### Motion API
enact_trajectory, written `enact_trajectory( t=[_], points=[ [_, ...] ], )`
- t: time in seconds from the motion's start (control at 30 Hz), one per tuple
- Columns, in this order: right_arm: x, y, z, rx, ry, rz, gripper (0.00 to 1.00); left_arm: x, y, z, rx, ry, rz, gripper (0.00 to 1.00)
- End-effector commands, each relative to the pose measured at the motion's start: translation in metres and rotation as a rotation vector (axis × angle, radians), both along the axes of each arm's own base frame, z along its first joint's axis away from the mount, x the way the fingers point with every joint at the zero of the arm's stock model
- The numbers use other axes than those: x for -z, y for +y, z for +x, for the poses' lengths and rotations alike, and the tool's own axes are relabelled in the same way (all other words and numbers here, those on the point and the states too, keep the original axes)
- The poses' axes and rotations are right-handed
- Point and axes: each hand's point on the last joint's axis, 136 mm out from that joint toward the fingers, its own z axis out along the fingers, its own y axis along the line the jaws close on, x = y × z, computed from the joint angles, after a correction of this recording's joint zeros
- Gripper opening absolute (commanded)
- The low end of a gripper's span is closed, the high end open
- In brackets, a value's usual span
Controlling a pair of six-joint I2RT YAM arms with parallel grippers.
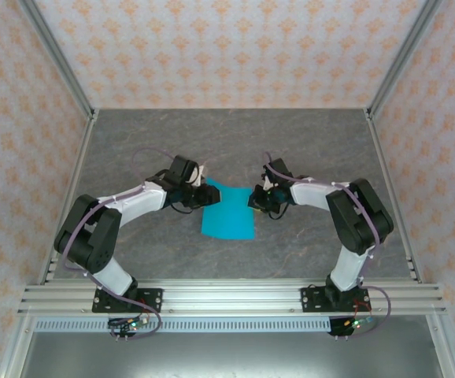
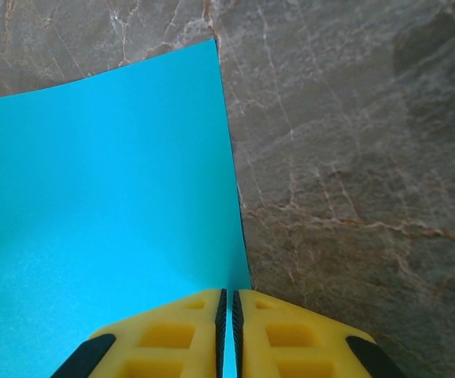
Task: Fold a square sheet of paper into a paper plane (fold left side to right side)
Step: First fold in half a square sheet of paper at the center of the table.
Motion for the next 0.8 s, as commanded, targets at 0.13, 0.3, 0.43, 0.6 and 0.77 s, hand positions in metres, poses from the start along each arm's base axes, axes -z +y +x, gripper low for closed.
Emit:
enact_trajectory(
  t=[0.13, 0.3, 0.43, 0.6, 0.77],
  points=[
    [0.024, -0.016, -0.01, -0.006, 0.049, -0.121, 0.14, -0.047, -0.029, 0.01, 0.019, -0.059, -0.213, 0.61],
    [0.03, -0.02, -0.011, -0.006, 0.063, -0.144, 0.14, -0.058, -0.038, 0.013, 0.025, -0.067, -0.268, 0.66],
    [0.029, -0.017, -0.009, -0.004, 0.051, -0.125, 0.14, -0.056, -0.048, 0.015, 0.041, -0.056, -0.294, 0.69],
    [0.019, -0.005, -0.003, 0.004, 0.018, -0.044, 0.15, -0.047, -0.063, 0.016, 0.062, -0.038, -0.31, 0.69],
    [-0.014, 0.0, 0.01, 0.01, -0.084, 0.002, 0.18, -0.037, -0.067, 0.021, 0.054, -0.02, -0.308, 0.7]
  ],
)
